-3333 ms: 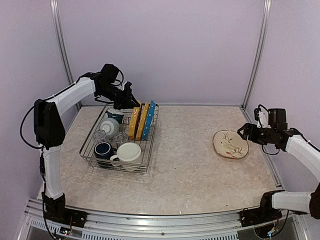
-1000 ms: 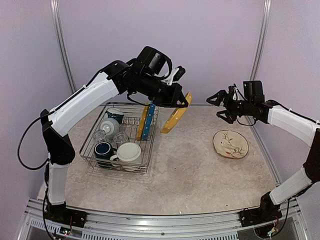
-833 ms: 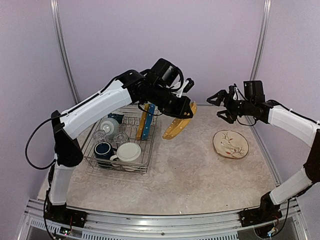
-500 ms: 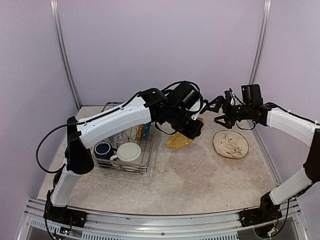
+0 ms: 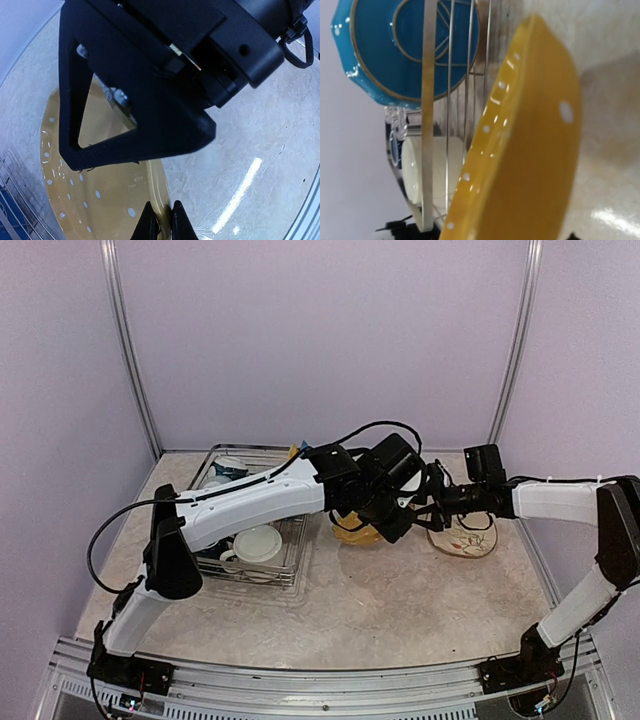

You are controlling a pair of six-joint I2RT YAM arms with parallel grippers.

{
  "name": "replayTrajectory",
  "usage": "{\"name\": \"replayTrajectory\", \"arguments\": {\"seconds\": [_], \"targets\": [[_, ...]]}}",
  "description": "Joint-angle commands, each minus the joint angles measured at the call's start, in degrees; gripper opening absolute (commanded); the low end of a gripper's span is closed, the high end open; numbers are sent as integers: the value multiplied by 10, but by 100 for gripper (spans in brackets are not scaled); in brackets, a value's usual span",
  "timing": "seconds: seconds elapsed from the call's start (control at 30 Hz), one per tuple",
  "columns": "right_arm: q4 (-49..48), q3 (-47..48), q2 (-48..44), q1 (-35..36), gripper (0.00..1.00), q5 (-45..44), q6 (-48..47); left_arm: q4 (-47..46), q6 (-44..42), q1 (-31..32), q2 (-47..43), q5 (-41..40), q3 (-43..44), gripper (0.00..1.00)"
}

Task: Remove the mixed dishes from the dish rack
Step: Pass from the left arm to the right

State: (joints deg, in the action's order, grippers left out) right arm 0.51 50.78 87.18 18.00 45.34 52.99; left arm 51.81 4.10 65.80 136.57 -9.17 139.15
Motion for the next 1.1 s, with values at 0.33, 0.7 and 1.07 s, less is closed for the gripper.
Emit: {"name": "replayTrajectory", "arguments": {"seconds": [0.33, 0.7, 1.07], "targets": [[-207, -74, 31, 7, 29, 43, 115, -57, -39, 22, 5, -56, -12, 0], [-205, -80, 19, 5, 0, -9, 70, -39, 3, 21, -28, -41, -69, 21], [-227, -105, -15, -32, 0, -6, 7, -28, 52, -2, -184, 13, -162, 80]]}}
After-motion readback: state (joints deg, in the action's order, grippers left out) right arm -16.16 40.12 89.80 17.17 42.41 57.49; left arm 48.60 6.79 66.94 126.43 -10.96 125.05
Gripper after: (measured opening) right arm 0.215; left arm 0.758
